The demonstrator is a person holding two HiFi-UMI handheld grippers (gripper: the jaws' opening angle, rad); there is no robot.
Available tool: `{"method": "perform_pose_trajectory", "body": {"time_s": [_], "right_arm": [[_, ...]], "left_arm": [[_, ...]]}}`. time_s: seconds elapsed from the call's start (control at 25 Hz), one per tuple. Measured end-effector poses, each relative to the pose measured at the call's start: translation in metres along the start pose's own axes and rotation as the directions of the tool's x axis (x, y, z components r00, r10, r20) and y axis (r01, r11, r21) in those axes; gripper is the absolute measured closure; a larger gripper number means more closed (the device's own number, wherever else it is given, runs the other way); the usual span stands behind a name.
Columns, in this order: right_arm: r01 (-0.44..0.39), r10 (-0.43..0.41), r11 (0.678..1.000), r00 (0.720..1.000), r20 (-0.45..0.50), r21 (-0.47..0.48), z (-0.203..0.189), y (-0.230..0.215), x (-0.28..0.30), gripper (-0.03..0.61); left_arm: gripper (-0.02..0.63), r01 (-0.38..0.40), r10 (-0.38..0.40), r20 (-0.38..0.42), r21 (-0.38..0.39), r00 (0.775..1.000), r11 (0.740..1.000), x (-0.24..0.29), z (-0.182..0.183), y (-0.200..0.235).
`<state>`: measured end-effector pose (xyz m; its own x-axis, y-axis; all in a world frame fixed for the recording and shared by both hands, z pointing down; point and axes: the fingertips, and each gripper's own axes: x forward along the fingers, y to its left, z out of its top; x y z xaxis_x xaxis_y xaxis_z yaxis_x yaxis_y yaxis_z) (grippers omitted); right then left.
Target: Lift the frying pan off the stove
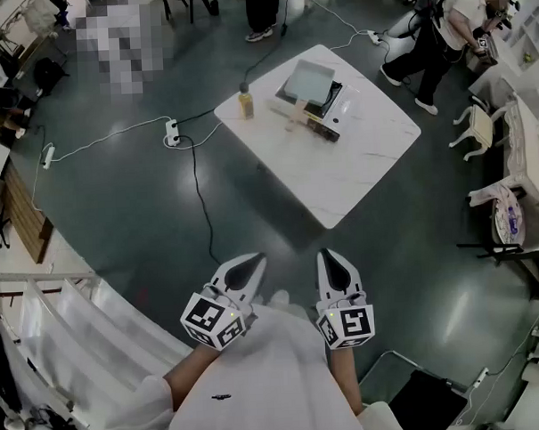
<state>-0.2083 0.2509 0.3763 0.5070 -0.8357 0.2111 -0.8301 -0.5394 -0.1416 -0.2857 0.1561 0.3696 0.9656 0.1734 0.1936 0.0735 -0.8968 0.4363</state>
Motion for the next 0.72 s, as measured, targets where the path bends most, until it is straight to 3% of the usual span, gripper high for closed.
{"method": "perform_pose_trajectory", "body": {"time_s": [0.72], "right_arm": [[0.031,-0.031,1.0,0.999,0.01,0.007,0.008,0.054,0.052,0.574]], "left_arm": [[0.607,0.014,-0.013,0.025,-0.02,1.0,1.0,-0.025,0.021,0.071]]}}
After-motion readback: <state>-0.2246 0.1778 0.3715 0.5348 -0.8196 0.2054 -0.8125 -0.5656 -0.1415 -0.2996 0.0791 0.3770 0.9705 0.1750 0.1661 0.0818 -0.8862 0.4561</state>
